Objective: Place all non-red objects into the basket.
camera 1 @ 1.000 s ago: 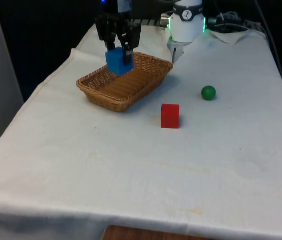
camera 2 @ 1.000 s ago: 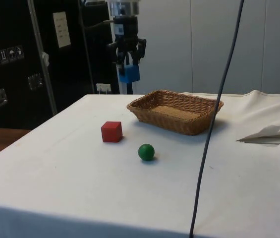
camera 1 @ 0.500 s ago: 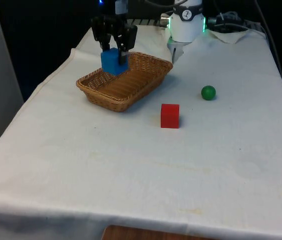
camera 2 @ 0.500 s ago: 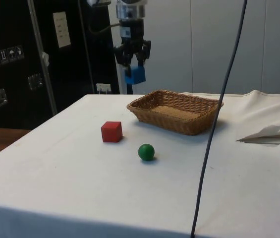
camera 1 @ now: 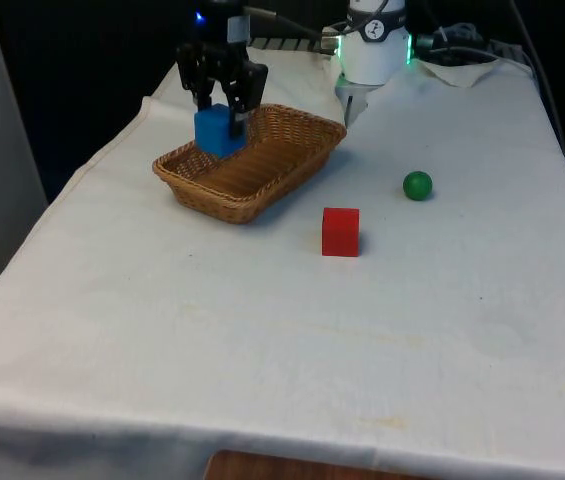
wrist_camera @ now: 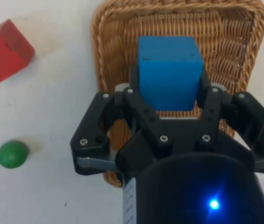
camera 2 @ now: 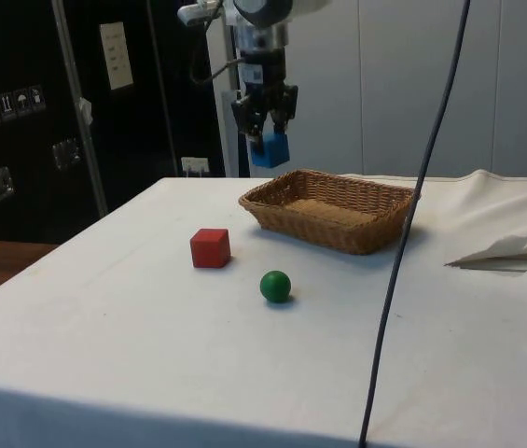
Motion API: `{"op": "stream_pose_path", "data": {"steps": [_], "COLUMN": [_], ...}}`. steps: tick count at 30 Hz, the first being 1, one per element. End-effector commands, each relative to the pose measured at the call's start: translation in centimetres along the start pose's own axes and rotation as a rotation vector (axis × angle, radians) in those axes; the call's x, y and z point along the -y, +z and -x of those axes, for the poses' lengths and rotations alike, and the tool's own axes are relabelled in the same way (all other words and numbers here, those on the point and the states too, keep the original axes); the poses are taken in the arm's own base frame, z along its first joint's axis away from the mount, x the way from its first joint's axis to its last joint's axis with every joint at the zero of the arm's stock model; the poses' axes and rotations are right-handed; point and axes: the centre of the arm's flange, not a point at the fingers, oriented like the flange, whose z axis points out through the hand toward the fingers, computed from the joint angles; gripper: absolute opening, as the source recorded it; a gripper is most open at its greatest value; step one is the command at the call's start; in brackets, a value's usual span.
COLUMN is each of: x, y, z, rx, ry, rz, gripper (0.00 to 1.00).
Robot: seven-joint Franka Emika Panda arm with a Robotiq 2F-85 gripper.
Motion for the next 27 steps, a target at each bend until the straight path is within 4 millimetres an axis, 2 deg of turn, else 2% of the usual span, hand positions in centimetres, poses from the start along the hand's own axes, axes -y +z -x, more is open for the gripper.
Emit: {"op": "stream_pose_path", "data": {"steps": [1, 14, 18, 19, 23, 27], "x": [-0.1, -1.9, -2.0, -2.1, -2.0, -1.9], "y": [0.2, 2.5, 3.2, 3.2, 4.3, 4.9], "z": [0.2, 3.5, 4.6, 4.1, 5.8, 6.2], "rx": [-0.002, -0.061, -0.074, -0.061, -0.085, -0.085], "ry": [-0.001, -0.007, -0.006, -0.003, -0.005, -0.004], "rz": [0.001, -0.013, -0.016, -0.007, -0.013, -0.010], "gripper": [0.02, 0.02, 0.02, 0.02, 0.02, 0.02]}}
